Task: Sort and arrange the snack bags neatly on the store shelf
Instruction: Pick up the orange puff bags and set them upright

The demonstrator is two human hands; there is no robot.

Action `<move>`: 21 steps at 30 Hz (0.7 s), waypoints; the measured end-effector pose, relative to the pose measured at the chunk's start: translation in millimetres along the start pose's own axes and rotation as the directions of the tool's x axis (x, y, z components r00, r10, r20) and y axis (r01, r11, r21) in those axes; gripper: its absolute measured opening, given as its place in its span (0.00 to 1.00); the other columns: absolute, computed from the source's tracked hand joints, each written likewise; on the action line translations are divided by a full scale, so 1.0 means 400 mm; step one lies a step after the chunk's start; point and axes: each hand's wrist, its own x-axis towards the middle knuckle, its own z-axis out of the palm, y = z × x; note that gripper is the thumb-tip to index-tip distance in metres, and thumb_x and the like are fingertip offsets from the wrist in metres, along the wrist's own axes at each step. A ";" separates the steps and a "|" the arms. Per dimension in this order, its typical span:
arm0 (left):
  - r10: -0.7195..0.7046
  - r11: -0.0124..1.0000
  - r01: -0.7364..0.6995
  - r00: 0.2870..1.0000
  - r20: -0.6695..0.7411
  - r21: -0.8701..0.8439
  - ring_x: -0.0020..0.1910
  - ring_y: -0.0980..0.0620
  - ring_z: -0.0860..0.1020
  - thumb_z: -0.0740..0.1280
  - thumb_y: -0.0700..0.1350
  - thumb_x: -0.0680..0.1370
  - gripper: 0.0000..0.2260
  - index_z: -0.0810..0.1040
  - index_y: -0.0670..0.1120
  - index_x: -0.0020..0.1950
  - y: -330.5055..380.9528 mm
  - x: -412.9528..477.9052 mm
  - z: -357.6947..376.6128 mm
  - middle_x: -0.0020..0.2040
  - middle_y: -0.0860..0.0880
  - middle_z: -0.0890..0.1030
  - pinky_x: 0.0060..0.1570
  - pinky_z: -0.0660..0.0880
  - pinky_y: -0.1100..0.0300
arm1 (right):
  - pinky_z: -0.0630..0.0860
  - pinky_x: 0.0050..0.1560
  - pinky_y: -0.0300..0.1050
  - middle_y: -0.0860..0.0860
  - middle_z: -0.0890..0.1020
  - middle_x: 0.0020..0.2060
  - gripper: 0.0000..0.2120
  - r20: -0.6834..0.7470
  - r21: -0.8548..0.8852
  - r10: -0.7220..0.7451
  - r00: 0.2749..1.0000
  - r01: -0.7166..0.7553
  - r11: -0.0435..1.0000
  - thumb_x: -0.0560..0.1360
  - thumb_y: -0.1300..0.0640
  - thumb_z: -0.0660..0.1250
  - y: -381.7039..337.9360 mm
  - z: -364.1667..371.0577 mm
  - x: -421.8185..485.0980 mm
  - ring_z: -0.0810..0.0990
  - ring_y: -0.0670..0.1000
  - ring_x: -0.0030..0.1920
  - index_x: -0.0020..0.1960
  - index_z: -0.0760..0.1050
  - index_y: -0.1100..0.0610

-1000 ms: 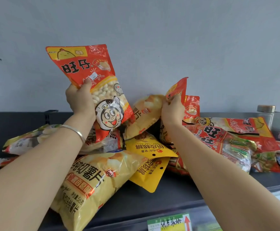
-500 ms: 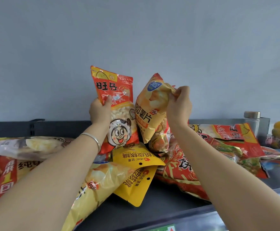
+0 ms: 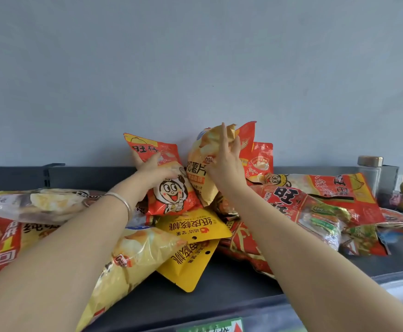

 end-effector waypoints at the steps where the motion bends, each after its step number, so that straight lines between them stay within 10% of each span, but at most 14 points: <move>1: 0.001 1.000 -0.002 0.999 0.040 0.023 0.76 0.43 0.48 0.74 0.43 0.70 0.39 0.58 0.52 0.76 -0.001 -0.005 -0.010 0.76 0.48 0.36 0.74 0.55 0.46 | 0.78 0.54 0.57 0.62 0.42 0.78 0.45 0.018 -0.087 0.003 1.000 -0.002 0.996 0.76 0.67 0.61 0.002 0.017 -0.003 0.74 0.64 0.63 0.78 0.37 0.43; 3: 0.002 0.989 -0.020 0.992 0.122 0.145 0.77 0.43 0.43 0.74 0.42 0.71 0.40 0.57 0.52 0.77 -0.008 -0.012 -0.032 0.76 0.47 0.33 0.75 0.49 0.47 | 0.61 0.71 0.63 0.64 0.39 0.77 0.41 0.078 -0.261 0.021 0.997 0.000 0.965 0.78 0.66 0.59 0.004 0.045 -0.010 0.54 0.65 0.76 0.78 0.36 0.45; 7: 0.009 0.942 -0.060 0.988 0.155 0.331 0.77 0.40 0.46 0.71 0.46 0.74 0.37 0.54 0.51 0.77 -0.032 -0.013 -0.040 0.76 0.42 0.33 0.74 0.48 0.52 | 0.40 0.73 0.67 0.65 0.38 0.76 0.37 0.154 -0.477 0.052 0.987 0.028 0.878 0.80 0.56 0.56 0.004 0.044 -0.015 0.38 0.65 0.77 0.78 0.34 0.46; 15: 0.128 0.826 -0.182 0.982 0.137 0.534 0.69 0.40 0.66 0.65 0.51 0.78 0.27 0.60 0.54 0.75 -0.031 -0.057 -0.028 0.76 0.44 0.56 0.65 0.69 0.46 | 0.62 0.68 0.63 0.59 0.63 0.72 0.23 0.066 -0.373 -0.024 0.998 0.047 0.927 0.77 0.58 0.58 0.009 -0.013 -0.059 0.67 0.64 0.68 0.71 0.64 0.49; 21: 0.219 0.819 -0.229 0.972 0.082 0.527 0.63 0.47 0.72 0.65 0.50 0.78 0.19 0.71 0.50 0.68 -0.014 -0.096 -0.107 0.67 0.47 0.71 0.61 0.72 0.46 | 0.66 0.58 0.57 0.56 0.72 0.63 0.15 0.009 -0.380 -0.184 0.983 0.174 0.909 0.77 0.56 0.59 -0.021 0.000 -0.088 0.70 0.62 0.63 0.62 0.74 0.54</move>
